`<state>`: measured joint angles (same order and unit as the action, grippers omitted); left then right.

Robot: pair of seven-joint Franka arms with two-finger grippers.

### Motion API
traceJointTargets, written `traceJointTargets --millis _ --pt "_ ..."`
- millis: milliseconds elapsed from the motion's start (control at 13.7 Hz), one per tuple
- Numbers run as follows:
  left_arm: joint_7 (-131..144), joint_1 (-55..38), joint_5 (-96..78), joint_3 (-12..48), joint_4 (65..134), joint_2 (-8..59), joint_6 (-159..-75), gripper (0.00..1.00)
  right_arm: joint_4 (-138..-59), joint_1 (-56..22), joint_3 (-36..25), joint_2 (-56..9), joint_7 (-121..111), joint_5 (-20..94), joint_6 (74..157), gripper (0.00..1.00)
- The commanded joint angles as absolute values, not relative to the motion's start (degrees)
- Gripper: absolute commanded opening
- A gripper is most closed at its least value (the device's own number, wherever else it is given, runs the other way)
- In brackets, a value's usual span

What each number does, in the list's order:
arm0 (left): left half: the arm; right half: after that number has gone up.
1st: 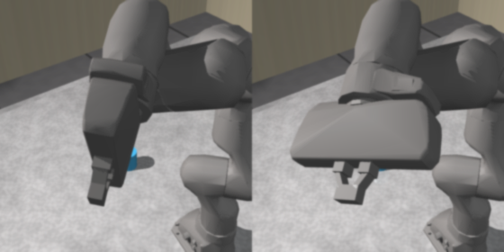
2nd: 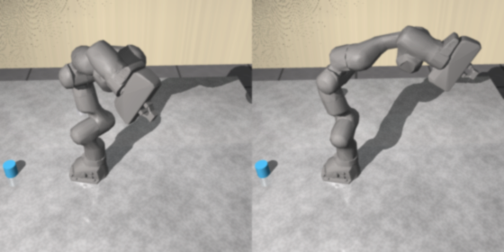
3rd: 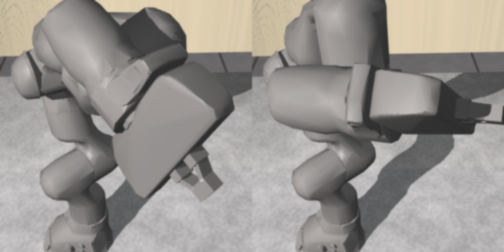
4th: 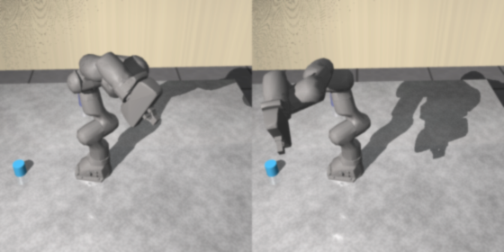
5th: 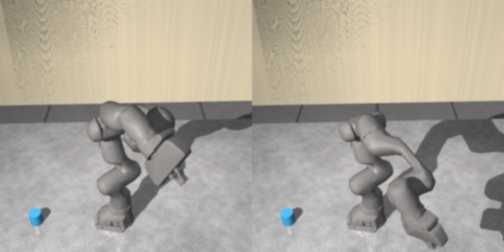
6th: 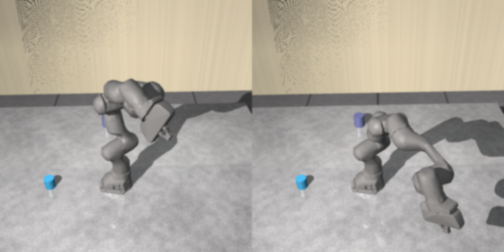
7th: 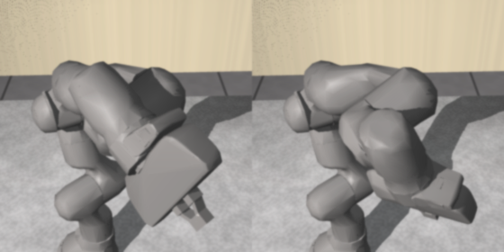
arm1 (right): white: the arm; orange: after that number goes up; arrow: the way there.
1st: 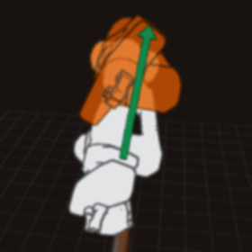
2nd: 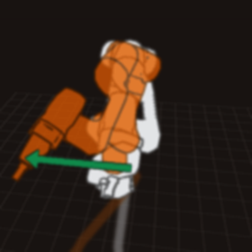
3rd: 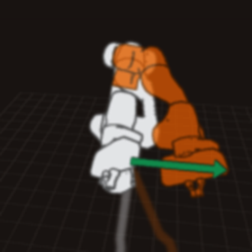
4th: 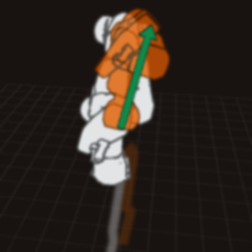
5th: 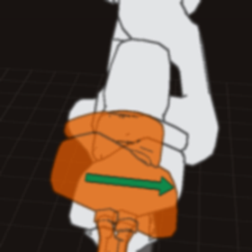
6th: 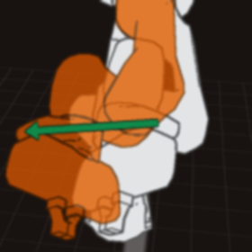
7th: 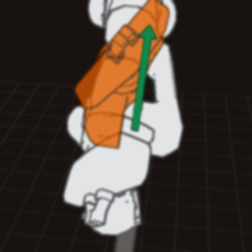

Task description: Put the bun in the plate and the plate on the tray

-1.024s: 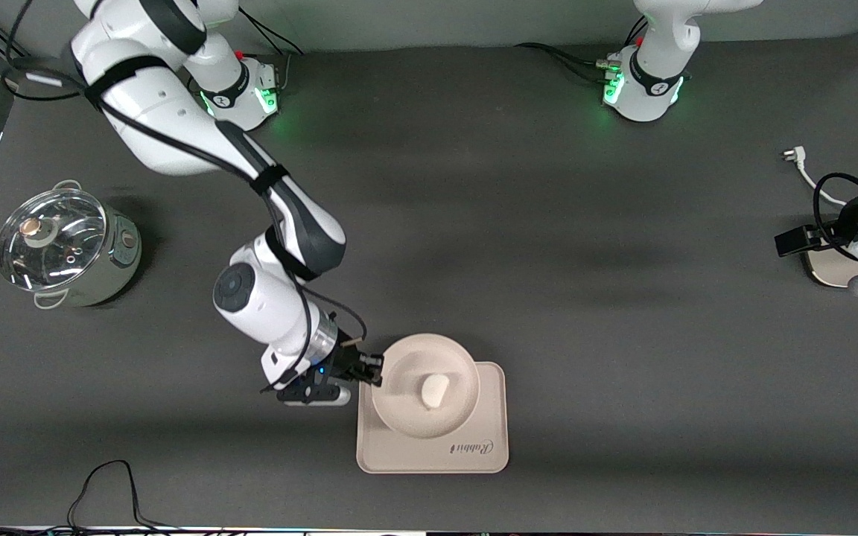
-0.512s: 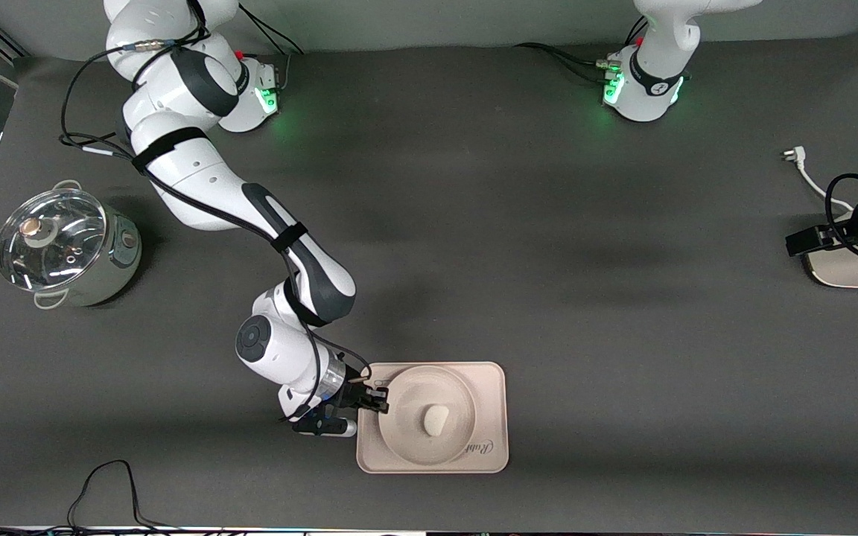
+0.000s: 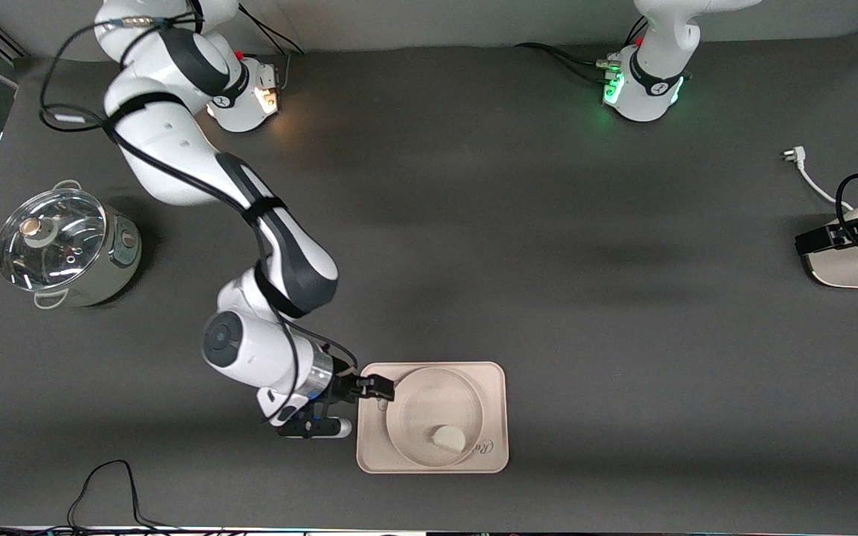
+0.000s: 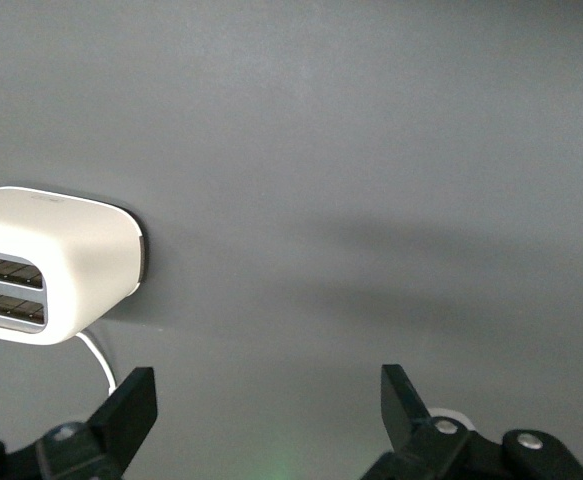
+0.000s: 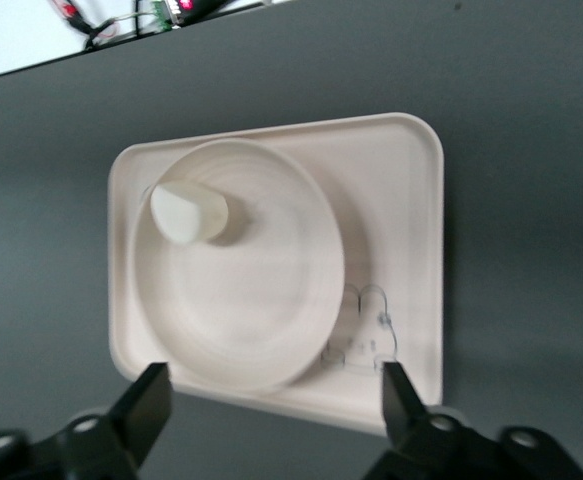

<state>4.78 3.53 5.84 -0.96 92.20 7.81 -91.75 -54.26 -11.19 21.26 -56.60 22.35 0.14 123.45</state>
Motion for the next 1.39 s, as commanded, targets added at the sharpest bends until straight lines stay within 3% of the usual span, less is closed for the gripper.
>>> traceJointTargets --millis 0,220,512,659,951,1317 --pt "3.5 3.7 5.9 -1.1 91.3 7.9 -90.7 1.00 -65.8 -9.5 17.9 -43.5 20.8 2.4 116.4 1.00" --pt "3.6 3.7 5.9 -1.1 91.4 7.6 -90.3 1.00 -73.1 -9.6 12.2 -30.9 15.4 2.6 105.2 1.00" --pt "3.7 3.5 5.9 -2.1 91.4 6.9 -88.8 1.00 -91.0 -9.9 -2.6 -12.1 -0.1 12.2 102.7 1.00" --pt "4.0 2.8 5.9 -2.5 92.5 4.5 -88.3 1.00 -97.6 -9.7 -5.7 -3.6 -0.8 11.2 99.8 1.00" --pt "7.3 2.3 5.5 -1.6 97.6 -2.4 -87.5 1.00 -105.8 -7.4 -5.2 2.8 0.0 5.2 99.4 1.00" --pt "14.1 1.8 3.8 2.6 99.5 -5.8 -84.7 1.00 -105.9 -5.8 1.8 4.9 4.7 -1.2 98.3 1.00"
